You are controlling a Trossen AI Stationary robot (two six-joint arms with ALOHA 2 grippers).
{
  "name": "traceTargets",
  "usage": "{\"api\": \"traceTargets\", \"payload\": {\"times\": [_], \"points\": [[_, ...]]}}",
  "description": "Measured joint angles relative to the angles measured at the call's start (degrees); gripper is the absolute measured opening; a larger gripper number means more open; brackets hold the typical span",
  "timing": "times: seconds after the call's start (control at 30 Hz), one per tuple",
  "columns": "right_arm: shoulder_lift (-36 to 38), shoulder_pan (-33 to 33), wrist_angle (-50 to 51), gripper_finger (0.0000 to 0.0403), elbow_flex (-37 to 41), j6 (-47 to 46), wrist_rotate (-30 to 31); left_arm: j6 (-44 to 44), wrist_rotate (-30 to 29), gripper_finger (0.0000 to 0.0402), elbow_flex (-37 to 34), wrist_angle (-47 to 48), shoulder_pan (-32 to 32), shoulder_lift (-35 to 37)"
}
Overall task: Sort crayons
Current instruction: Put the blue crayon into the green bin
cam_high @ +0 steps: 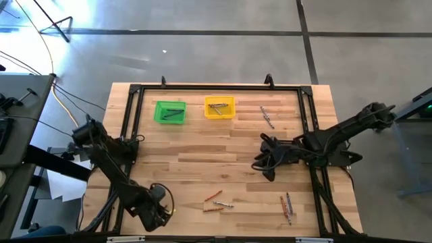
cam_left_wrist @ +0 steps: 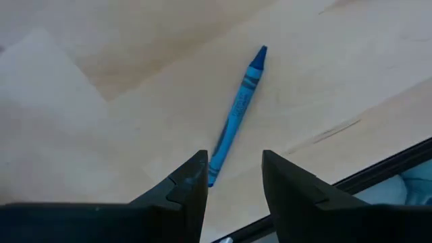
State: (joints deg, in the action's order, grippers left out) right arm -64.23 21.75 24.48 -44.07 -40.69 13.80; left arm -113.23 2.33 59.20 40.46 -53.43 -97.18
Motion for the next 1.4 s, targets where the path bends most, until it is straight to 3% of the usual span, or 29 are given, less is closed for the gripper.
{"api": "traceTargets", "payload": {"times": [0.33, 0.67, 0.77, 1.0, 1.23, 1.4], "points": [[0.0, 0.6, -0.3, 0.0121, 0.0, 0.0, 0.6, 0.4, 0.1, 0.0125, 0.0, -1.0, 0.2, -3.4], [0.0, 0.6, -0.3, 0.0121, 0.0, 0.0, 0.8, 0.6, 5.4, 0.0120, 0.3, -0.4, 0.7, -8.1], [0.0, 0.6, -0.3, 0.0121, 0.0, 0.2, 1.6, 1.1, 6.2, 0.0101, 0.3, 0.0, 1.4, -8.2], [0.0, 0.6, -0.2, 0.0121, 0.0, 0.2, 2.2, 6.4, 7.7, 0.0008, 0.2, 0.2, 4.4, -8.4], [0.0, 0.6, 1.5, 0.0121, 0.0, 1.3, 2.7, 13.6, 8.6, 0.0003, 0.1, 0.8, 7.9, -8.2], [0.0, 0.3, 3.0, 0.0121, 0.0, 1.3, 2.8, 18.2, 4.9, 0.0001, 0.0, 0.9, 10.1, -6.5]]}}
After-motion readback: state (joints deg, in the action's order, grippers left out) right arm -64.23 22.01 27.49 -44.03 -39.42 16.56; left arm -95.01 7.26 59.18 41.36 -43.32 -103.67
